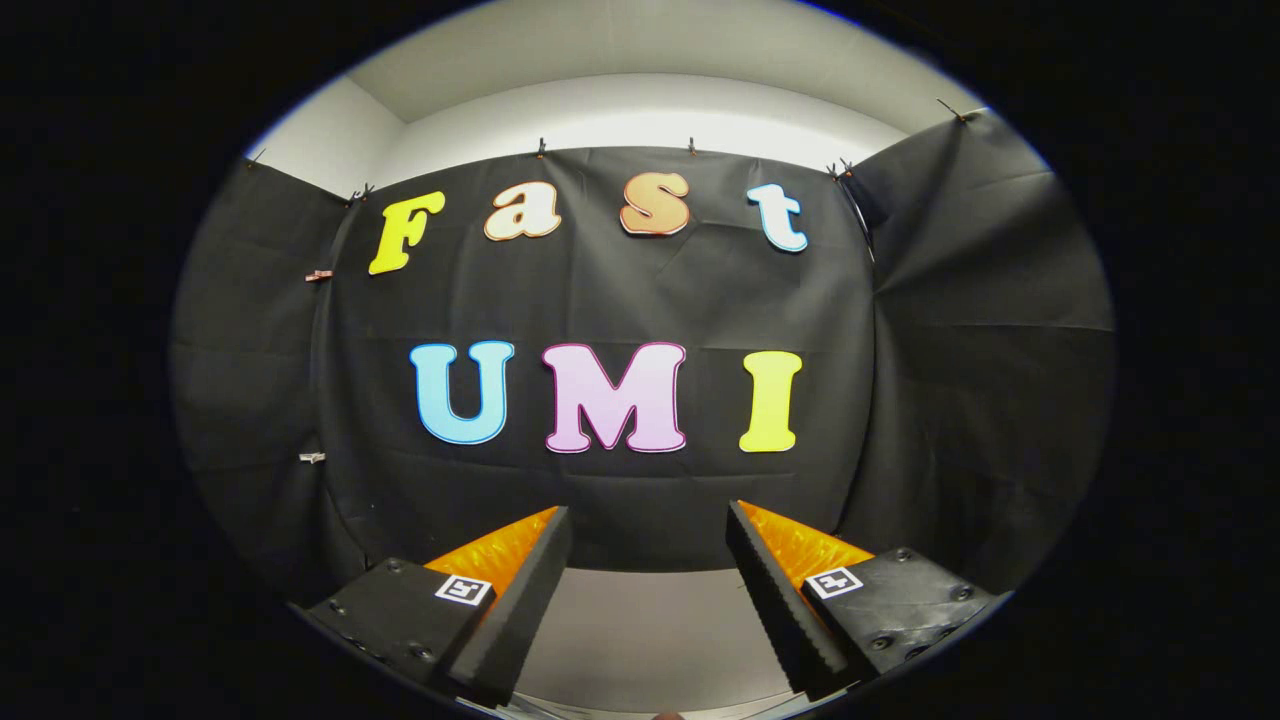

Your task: Put the clothes into the washing machine and then close the washing machine lid.

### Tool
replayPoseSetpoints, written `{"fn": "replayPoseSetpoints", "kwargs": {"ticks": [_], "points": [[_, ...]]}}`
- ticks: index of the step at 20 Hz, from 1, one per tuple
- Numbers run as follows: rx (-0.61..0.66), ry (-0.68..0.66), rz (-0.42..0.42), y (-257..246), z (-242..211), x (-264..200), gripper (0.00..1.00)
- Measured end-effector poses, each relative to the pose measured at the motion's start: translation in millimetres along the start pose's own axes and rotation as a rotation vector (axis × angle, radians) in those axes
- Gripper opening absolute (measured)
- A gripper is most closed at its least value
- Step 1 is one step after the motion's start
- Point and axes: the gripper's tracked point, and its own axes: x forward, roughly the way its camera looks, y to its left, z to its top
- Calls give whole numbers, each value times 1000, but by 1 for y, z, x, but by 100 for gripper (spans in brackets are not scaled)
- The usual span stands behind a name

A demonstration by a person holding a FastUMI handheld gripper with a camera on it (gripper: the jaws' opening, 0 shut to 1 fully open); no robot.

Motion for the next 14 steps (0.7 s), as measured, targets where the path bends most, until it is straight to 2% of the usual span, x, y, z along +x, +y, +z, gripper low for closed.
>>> {"fn": "replayPoseSetpoints", "kwargs": {"ticks": [14], "points": [[-7,8,14,7,-5,-2,98]]}}
